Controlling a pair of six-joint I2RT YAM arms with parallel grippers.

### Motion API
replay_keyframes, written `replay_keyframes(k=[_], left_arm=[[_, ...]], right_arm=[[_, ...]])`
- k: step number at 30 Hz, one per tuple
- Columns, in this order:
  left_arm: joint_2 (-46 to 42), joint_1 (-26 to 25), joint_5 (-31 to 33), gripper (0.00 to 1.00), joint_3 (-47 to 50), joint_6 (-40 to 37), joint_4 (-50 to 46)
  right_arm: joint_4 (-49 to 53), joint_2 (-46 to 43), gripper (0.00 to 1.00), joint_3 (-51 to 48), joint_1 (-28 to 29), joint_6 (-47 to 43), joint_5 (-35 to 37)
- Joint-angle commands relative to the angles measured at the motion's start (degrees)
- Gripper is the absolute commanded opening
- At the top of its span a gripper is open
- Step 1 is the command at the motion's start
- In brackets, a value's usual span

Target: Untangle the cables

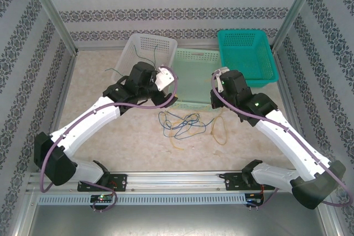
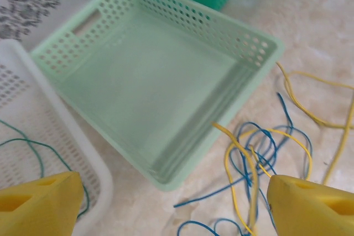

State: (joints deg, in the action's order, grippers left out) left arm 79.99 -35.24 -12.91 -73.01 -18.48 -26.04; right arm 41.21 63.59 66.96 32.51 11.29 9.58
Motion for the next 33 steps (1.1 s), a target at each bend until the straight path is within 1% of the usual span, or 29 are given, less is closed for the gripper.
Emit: replay_keyframes(k=[1, 7, 9, 18, 22, 26, 31, 32, 33], left_arm=[[1.8, -0.3, -7.2, 0.86, -3.3, -3.9, -5.8], [4.4, -0.3, -14.9, 0.84, -5.1, -2.4, -5.9], [5.2, -0.4, -16.6, 0.84, -5.4, -1.8, -5.9], [10.6, -0.4, -17.1, 0.79, -8.6, -1.8, -10.4], [12.5, -0.4, -16.2, 0.75, -8.7, 0.7, -9.4], [14.4, -0.4, -16.2, 0.72, -9.1, 2.3, -8.2], [17.2, -0.4, -14.6, 0.65, -10.7, 3.2, -9.2], [17.6, -0.5, -14.5, 0.63, -10.9, 3.2, -9.5], [18.0, -0.4, -14.4, 0.58, -11.2, 3.3, -9.6]], right_arm=[[1.3, 0.1, 0.00, 2.6, 0.6, -1.8, 0.4], [1.2, -0.1, 0.00, 2.3, 0.6, -1.6, 0.9], [1.1, -0.1, 0.00, 2.3, 0.8, -1.5, 1.0], [0.3, -0.3, 0.00, 3.3, 1.7, -1.8, 1.1], [0.1, -0.4, 0.00, 3.6, 1.9, -1.6, 1.1], [0.1, -0.6, 0.00, 3.9, 2.3, -1.5, 1.5], [0.1, -1.6, 0.00, 4.0, 2.6, -1.4, 2.0], [0.0, -1.8, 0.00, 3.9, 2.6, -1.3, 2.1], [0.0, -2.0, 0.00, 3.8, 2.7, -1.3, 2.2]])
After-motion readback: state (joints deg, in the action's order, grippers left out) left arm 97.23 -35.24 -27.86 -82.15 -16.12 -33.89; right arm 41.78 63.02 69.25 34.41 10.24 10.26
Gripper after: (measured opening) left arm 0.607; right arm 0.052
